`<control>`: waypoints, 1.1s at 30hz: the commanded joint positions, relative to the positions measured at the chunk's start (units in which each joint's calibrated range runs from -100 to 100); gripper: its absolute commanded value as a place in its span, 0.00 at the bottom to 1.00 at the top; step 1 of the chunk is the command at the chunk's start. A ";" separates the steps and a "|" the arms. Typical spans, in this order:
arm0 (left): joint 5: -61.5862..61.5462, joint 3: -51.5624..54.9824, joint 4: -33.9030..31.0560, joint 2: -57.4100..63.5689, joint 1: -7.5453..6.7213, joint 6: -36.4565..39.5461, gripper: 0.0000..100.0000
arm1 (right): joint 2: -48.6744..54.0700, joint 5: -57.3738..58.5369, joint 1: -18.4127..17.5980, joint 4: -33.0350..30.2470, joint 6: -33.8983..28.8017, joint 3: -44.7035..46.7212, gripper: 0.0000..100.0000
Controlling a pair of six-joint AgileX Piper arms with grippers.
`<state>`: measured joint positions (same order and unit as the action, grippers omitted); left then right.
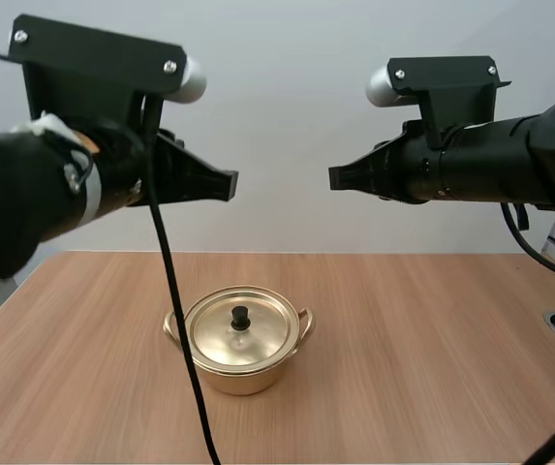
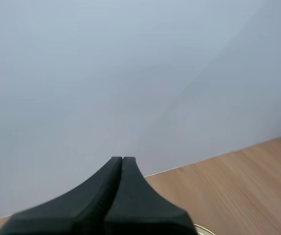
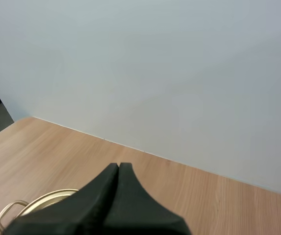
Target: Open the pot, put the car inside, and close it
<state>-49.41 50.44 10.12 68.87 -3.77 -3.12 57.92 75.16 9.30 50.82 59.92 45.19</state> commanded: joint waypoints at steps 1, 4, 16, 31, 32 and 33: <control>7.43 8.95 -6.48 3.67 0.03 8.57 0.00 | 3.12 0.70 -0.01 -0.01 0.03 0.81 0.00; 15.03 16.87 -6.71 6.06 0.03 10.85 0.00 | 6.13 0.70 -0.01 -0.01 0.03 4.62 0.00; 22.03 33.86 -12.50 16.62 0.03 13.86 0.00 | 20.87 0.06 -0.01 -0.01 3.06 18.94 0.00; 14.73 38.52 -15.04 19.54 0.03 16.16 0.00 | 26.42 -1.31 -0.01 -2.46 3.32 22.83 0.00; 14.73 38.52 -15.04 19.54 0.03 16.16 0.00 | 26.42 -3.15 -0.01 -3.17 4.59 23.15 0.00; 14.73 38.52 -15.04 19.54 0.03 16.16 0.00 | 26.42 -6.50 -0.01 -3.32 5.36 23.79 0.00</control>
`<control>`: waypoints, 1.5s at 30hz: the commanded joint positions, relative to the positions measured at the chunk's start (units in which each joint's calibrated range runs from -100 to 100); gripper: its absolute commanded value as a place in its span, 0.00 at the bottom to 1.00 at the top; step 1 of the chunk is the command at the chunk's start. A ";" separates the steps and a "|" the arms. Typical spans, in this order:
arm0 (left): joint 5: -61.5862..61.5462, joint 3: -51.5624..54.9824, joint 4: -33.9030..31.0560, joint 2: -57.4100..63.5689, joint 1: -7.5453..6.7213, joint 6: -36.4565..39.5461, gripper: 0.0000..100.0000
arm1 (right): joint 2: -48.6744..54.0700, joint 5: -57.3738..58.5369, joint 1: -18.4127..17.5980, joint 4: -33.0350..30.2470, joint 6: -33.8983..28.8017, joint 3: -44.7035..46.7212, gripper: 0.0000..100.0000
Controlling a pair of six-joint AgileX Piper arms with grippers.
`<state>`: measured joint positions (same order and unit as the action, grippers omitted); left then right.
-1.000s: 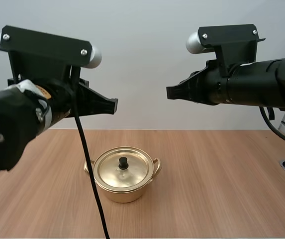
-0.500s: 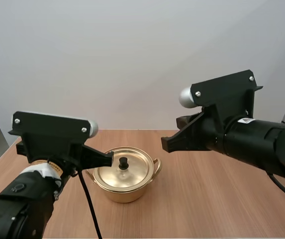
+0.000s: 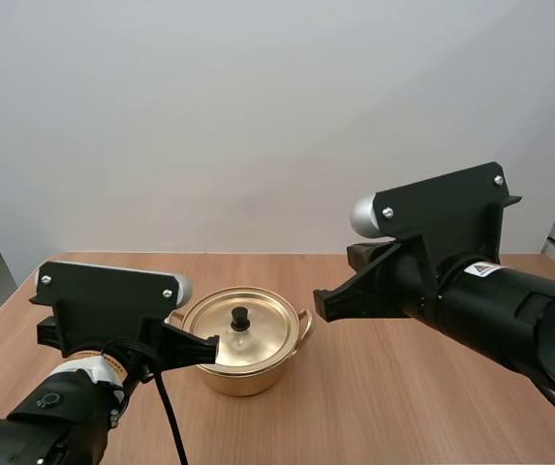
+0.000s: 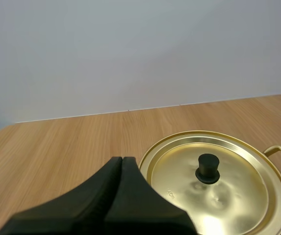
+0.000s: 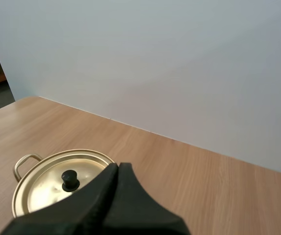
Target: Open the pot, put the car inside, and close it
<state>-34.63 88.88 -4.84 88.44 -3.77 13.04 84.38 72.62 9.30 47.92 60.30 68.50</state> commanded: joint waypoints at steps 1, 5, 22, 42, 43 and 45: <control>-0.05 0.08 -0.09 -0.04 0.03 0.00 0.00 | -0.04 -9.72 -0.01 -0.43 4.99 1.74 0.00; -0.05 0.08 -0.09 -0.04 0.03 0.00 0.00 | -0.04 -27.17 -0.01 0.29 9.55 8.05 0.00; 8.42 11.12 -0.09 10.77 0.03 0.27 0.00 | 15.62 -54.82 -9.91 -25.09 -12.90 27.54 0.00; 9.95 11.12 -0.09 11.56 -0.05 0.27 0.00 | 15.62 -41.13 -11.18 -47.28 -44.68 31.50 0.00; 9.95 11.12 -0.09 11.56 -0.05 0.27 0.00 | 15.62 -41.13 -11.18 -47.28 -44.68 31.50 0.00; 9.95 11.12 -0.09 11.56 -0.05 0.27 0.00 | 15.62 -41.13 -11.18 -47.28 -44.68 31.50 0.00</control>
